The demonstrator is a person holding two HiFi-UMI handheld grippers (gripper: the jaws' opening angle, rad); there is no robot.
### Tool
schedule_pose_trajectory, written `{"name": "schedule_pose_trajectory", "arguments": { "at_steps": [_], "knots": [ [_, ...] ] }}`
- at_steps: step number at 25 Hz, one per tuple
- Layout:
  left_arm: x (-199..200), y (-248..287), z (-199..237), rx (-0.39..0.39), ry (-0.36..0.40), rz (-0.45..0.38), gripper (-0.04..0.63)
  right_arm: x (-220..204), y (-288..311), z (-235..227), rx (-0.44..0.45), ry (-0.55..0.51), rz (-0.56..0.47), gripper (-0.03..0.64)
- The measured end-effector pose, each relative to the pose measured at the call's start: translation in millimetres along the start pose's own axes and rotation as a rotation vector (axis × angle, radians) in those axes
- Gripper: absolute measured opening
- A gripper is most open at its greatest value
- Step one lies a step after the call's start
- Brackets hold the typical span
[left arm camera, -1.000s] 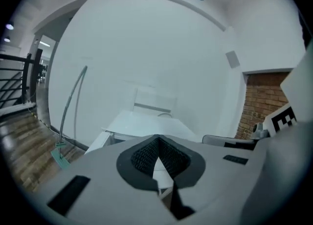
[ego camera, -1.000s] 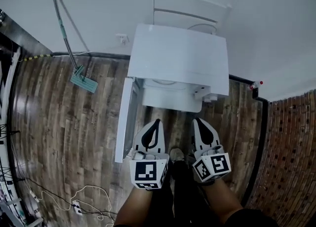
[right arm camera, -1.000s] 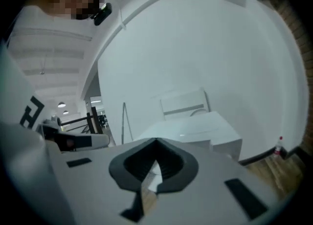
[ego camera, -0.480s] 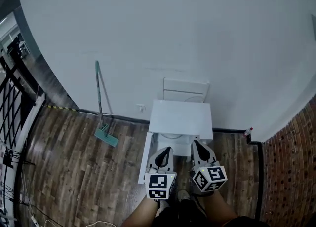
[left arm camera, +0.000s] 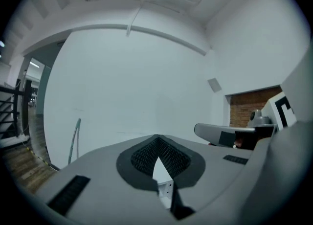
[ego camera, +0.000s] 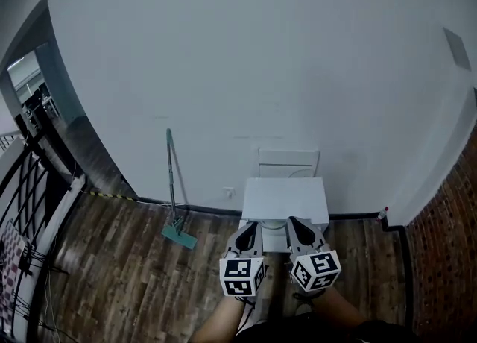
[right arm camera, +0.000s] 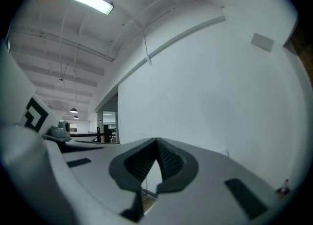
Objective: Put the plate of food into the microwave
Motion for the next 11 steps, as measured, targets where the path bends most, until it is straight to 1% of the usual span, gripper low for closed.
{"name": "schedule_pose_trajectory", "arguments": {
  "at_steps": [2,4,6,11],
  "knots": [
    [4.3,0.0,0.5,-0.005,-0.016,-0.009,-0.003,2.4,1.4,2.3,0.003,-0.003,-0.006,0.012],
    [5.4,0.5,0.4,0.001,0.004,-0.009,-0.003,3.5,3.8,2.9,0.004,0.006,-0.009,0.012],
    [5.6,0.7,2.3,0.001,0.009,-0.010,-0.003,3.1,7.1,5.0,0.005,0.008,-0.007,0.012],
    [9.0,5.2,10.7,0.001,-0.013,-0.021,-0.003,5.5,18.5,9.2,0.030,0.008,-0.009,0.012]
  ]
}}
Point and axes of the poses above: the fingertips, and each gripper's own axes: y forward along the fingers, z to its left, x out of its top, the point moved 5 cm from there along -y, backward along the fingers, and after that the axes turned 8 degrees about y, right-handed, at the moved point
